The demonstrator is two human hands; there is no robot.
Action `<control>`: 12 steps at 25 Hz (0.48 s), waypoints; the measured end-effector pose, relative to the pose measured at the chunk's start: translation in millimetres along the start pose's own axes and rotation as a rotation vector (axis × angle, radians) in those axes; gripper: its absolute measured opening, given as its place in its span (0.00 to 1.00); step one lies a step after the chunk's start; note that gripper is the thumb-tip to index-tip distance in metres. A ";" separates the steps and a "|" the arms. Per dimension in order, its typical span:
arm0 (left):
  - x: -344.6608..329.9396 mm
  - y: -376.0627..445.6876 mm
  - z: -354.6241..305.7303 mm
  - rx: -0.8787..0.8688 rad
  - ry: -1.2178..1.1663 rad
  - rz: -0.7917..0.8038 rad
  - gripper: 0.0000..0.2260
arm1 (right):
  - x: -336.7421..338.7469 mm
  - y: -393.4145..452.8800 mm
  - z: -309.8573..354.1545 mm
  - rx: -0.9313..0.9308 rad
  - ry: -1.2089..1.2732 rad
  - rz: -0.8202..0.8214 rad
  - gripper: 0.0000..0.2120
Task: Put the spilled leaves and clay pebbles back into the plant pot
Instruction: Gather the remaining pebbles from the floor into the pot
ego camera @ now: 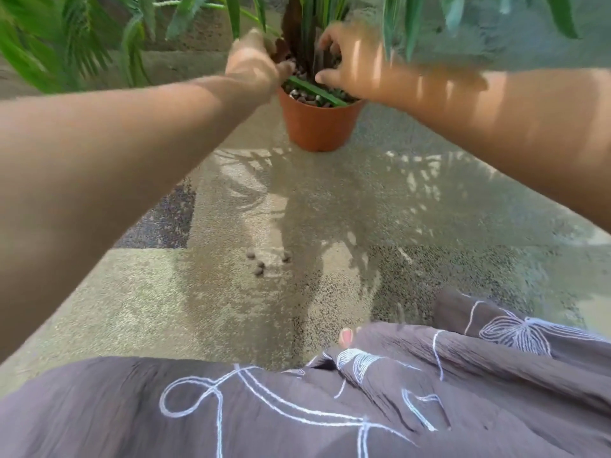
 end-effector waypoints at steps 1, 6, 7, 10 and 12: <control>-0.4 -8.4 5.6 -0.030 0.052 0.008 0.14 | -3.2 -9.0 4.0 0.065 0.003 0.015 0.21; -39.2 -104.6 97.1 -0.078 0.310 0.514 0.09 | -71.9 -75.8 22.8 0.341 -0.078 0.317 0.13; -49.2 -127.6 118.8 -0.067 0.370 0.646 0.12 | -91.2 -88.6 24.5 0.368 -0.123 0.385 0.13; -68.8 -167.0 165.1 -0.103 0.520 0.820 0.25 | -145.1 -121.4 34.0 0.444 -0.212 0.580 0.12; -72.6 -172.5 174.4 -0.149 0.534 0.785 0.30 | -171.2 -136.1 39.9 0.489 -0.251 0.663 0.12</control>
Point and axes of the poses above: each hand's wrist, its own y-axis towards the middle knuckle, its own x-axis out of the back of the hand, z = x × y, the point moved 6 cm from there along y, towards the middle knuckle, and after that the axes turned 14 degrees about -x, right-handed, at the moved point
